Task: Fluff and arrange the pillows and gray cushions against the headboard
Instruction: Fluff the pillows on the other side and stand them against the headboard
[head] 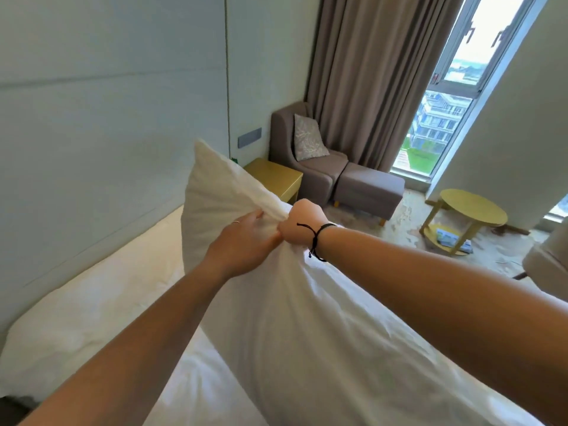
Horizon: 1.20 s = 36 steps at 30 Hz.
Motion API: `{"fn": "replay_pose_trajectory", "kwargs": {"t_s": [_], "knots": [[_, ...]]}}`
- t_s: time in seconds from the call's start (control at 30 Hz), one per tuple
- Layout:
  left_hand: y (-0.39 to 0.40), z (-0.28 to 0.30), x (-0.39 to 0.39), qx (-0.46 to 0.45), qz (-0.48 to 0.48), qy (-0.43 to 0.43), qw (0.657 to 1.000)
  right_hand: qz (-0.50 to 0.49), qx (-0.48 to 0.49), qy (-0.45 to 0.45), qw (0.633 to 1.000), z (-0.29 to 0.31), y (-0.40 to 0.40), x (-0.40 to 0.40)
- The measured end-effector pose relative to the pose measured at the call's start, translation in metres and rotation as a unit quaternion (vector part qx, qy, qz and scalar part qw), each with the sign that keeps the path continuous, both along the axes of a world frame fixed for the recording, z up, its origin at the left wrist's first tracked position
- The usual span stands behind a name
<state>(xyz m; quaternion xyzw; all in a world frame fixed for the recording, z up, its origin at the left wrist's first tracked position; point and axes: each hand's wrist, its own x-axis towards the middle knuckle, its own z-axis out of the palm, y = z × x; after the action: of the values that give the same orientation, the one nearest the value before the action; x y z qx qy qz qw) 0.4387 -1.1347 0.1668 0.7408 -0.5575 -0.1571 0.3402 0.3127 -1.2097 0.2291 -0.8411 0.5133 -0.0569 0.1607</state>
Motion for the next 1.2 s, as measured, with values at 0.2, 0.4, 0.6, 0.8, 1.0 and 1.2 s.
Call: {"fn": "replay_pose_trajectory", "kwargs": {"t_s": [0.2,0.4,0.6,0.8,1.0,1.2], "knots": [[0.07,-0.048,0.009,0.102,0.038,0.124,0.986,-0.064,0.162,-0.117,0.978,-0.073,0.026,0.066],[0.134,-0.13,-0.008,0.254,0.207,0.127,0.936,-0.08,0.244,-0.159,0.953,-0.158,0.042,0.097],[0.16,-0.164,-0.017,0.24,0.295,0.16,0.911,0.062,0.34,-0.154,0.925,-0.18,0.027,0.115],[0.164,-0.168,-0.008,0.256,0.314,0.196,0.893,0.375,0.096,0.051,0.921,-0.193,0.036,0.125],[0.176,-0.174,0.002,0.217,0.343,0.21,0.889,0.59,-0.207,0.112,0.772,-0.2,0.04,0.149],[0.2,-0.182,0.026,0.133,0.393,0.363,0.834,0.622,-0.179,0.218,0.731,-0.202,0.032,0.181]]}}
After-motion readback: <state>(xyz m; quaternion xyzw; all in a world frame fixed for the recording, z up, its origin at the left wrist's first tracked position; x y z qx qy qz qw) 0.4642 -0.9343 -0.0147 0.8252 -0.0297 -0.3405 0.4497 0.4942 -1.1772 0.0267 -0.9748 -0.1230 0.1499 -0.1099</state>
